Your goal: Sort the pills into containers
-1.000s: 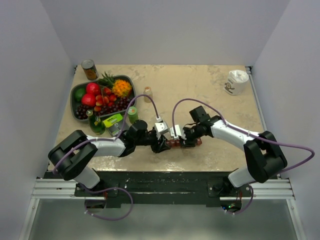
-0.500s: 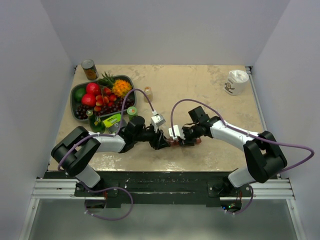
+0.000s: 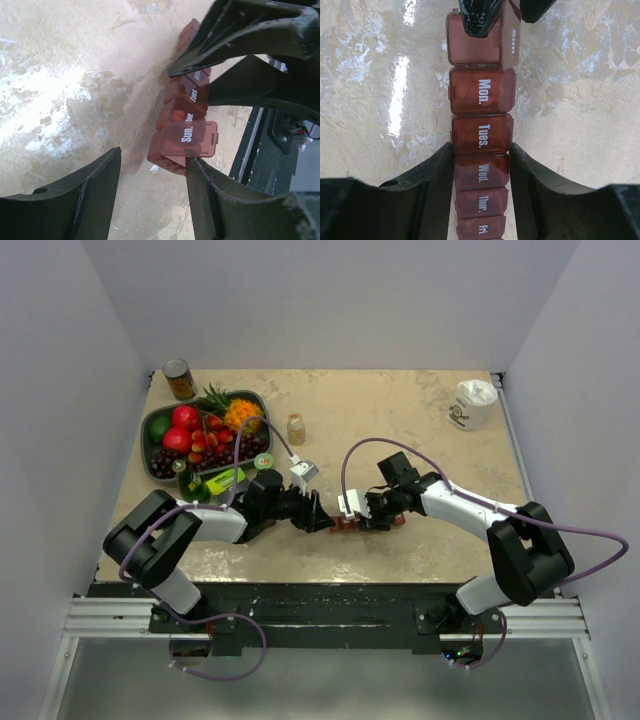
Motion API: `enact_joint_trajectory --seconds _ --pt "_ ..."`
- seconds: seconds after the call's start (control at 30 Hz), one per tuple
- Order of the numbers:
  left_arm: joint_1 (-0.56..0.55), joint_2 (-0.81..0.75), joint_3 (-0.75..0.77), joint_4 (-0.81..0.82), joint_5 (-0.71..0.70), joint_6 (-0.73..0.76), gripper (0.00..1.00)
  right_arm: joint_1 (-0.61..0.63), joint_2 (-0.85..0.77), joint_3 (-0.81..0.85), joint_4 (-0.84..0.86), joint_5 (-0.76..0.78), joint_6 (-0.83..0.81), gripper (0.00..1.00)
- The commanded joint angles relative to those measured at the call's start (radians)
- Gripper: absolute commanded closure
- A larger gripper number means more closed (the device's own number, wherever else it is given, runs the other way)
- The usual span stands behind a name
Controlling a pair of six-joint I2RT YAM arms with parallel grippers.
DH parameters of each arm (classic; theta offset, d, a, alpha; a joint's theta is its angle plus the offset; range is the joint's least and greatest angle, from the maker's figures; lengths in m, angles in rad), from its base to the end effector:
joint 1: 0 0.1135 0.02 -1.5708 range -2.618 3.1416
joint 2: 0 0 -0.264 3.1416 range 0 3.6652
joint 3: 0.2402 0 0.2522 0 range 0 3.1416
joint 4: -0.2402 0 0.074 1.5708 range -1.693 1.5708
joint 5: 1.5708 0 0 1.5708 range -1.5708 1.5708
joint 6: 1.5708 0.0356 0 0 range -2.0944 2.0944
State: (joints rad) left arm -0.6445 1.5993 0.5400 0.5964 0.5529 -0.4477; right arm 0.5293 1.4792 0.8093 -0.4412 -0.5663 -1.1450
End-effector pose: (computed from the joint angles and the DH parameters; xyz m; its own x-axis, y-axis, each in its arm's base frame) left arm 0.2230 -0.1910 0.1466 -0.7057 0.0696 -0.7051 0.6450 0.4749 -0.5987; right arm 0.2245 0.1535 0.1781 0.2557 -0.7408 -0.6211 -0.9654 -0.1609 -0.2055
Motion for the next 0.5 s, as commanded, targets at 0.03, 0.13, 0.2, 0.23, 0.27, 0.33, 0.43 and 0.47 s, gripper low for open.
enact_joint_trajectory --seconds 0.03,0.13,0.2,0.23,0.27,0.33,0.43,0.47 --pt "0.013 0.030 0.008 0.080 -0.042 -0.085 0.41 0.000 0.003 0.004 -0.004 -0.015 -0.015 1.00" --pt "0.014 0.042 0.028 0.089 -0.048 -0.115 0.41 0.001 0.006 0.004 -0.005 -0.015 -0.019 1.00" --pt "0.014 0.044 0.023 0.130 -0.047 -0.152 0.41 0.001 0.007 0.004 -0.004 -0.010 -0.019 1.00" --pt "0.013 0.047 0.018 0.146 -0.047 -0.164 0.41 0.000 0.010 0.004 -0.005 -0.009 -0.019 1.00" --pt "0.014 0.047 0.018 0.158 -0.045 -0.172 0.40 0.001 0.010 0.002 -0.004 -0.007 -0.016 1.00" --pt "0.014 0.054 0.026 0.154 -0.059 -0.204 0.40 0.001 0.013 0.004 -0.002 -0.006 -0.016 1.00" --pt "0.014 0.077 0.055 0.106 -0.079 -0.239 0.40 0.001 0.020 0.005 -0.005 -0.001 -0.015 1.00" --pt "0.014 0.085 0.066 0.061 -0.088 -0.246 0.40 0.003 0.021 0.007 -0.004 0.000 -0.013 1.00"
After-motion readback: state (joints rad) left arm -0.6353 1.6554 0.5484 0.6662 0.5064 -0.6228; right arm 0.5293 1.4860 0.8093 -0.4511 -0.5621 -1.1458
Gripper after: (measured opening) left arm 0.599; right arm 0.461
